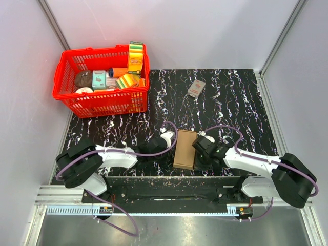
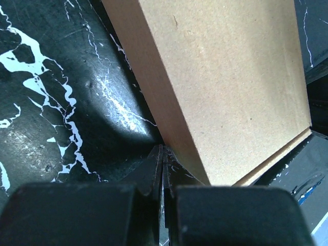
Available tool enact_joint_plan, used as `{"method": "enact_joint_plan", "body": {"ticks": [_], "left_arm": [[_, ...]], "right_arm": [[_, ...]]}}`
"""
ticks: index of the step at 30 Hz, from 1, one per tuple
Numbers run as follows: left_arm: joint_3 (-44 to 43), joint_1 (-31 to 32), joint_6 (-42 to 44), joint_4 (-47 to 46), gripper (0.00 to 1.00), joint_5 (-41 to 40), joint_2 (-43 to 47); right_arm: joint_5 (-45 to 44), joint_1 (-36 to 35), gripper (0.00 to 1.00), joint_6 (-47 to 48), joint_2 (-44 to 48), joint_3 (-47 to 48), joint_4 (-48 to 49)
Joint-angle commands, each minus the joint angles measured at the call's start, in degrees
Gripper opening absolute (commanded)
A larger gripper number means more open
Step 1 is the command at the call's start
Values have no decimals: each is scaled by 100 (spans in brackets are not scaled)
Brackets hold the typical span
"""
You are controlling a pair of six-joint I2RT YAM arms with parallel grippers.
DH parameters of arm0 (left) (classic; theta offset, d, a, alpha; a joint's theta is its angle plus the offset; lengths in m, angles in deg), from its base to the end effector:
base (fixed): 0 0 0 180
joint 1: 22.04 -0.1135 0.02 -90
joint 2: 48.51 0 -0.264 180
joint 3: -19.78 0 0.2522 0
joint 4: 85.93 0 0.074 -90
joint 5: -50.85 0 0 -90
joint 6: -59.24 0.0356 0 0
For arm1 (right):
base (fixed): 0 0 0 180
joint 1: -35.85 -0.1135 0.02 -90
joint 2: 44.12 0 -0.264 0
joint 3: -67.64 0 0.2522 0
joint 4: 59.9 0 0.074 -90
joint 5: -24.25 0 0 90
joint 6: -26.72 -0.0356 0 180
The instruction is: Fold the paper box
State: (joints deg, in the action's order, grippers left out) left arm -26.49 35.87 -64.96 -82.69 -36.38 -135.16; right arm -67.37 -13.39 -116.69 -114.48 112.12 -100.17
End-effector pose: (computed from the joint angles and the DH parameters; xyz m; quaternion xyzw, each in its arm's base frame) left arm 0.1452 -0.2347 0.1381 0.1981 0.8974 -0.2989 0.2572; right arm 0.1330 0.1527 0.1518 0.0385 0.9776 0.1527 0.1399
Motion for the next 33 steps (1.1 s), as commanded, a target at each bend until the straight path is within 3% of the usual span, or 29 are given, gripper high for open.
{"method": "enact_joint_plan", "body": {"ticks": [1,10,18,22,26,33], "left_arm": [[-141,150,-149,-310,0,-39,-141],[-256,326,-254,-310,0,-65,-230],[-132,247,-123,506,2,-723,341],[-133,-278,123,754,3,-664,693],[-307,-824,474,736,3,-391,746],[-1177,-1466,1169,622,2,285,-95]], "right_arm": [[84,-78,6,-205,-91,215,470],[312,-86,6,-302,-267,259,849],[-696,-34,9,215,67,548,-223],[-672,483,9,682,111,602,-382],[-540,1475,9,1226,120,654,-224],[-277,2224,9,1965,-653,1287,65]]}}
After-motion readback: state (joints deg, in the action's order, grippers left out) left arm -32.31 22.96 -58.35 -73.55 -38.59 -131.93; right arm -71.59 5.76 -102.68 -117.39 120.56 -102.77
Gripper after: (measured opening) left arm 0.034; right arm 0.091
